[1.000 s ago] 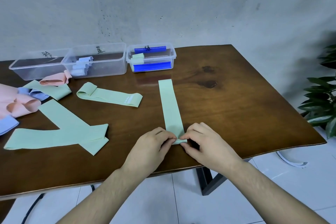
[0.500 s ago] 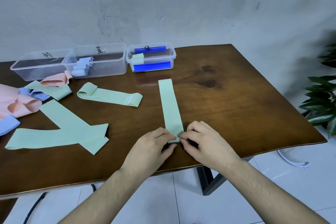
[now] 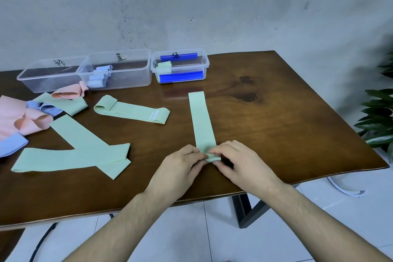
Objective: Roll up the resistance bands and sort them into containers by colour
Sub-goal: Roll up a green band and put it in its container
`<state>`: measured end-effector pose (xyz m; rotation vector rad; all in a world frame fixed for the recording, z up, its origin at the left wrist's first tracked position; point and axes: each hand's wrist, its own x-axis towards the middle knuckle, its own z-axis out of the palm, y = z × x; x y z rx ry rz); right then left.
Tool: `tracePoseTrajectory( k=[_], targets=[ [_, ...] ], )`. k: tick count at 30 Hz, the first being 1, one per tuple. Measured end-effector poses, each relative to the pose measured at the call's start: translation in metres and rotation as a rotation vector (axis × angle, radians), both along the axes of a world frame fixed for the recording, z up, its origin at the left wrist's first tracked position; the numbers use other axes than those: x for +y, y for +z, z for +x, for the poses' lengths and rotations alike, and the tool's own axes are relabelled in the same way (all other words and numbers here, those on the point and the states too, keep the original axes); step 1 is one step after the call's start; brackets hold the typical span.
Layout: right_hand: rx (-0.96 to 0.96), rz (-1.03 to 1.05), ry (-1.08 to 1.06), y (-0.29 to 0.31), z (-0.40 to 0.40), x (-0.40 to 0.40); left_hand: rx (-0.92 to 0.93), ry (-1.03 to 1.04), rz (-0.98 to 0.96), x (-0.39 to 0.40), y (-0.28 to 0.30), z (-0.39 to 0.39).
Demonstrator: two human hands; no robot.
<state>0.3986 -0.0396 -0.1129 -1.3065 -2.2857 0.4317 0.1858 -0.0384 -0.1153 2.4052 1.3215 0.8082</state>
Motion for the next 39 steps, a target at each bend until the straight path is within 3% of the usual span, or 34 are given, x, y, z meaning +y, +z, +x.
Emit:
tracePoseTrajectory(
  k=[8, 28, 39],
  targets=[
    [0.051, -0.048, 0.002, -0.001, 0.004, -0.006, -0.094, -0.014, -0.058, -0.002, 0.001, -0.006],
    [-0.035, 0.055, -0.04, -0.002, 0.001, -0.003, 0.068, 0.058, 0.025, 0.001, -0.002, -0.003],
    [-0.095, 0.102, -0.032, -0.004, 0.001, 0.008, 0.053, 0.052, 0.027, 0.002, -0.003, -0.002]
  ],
)
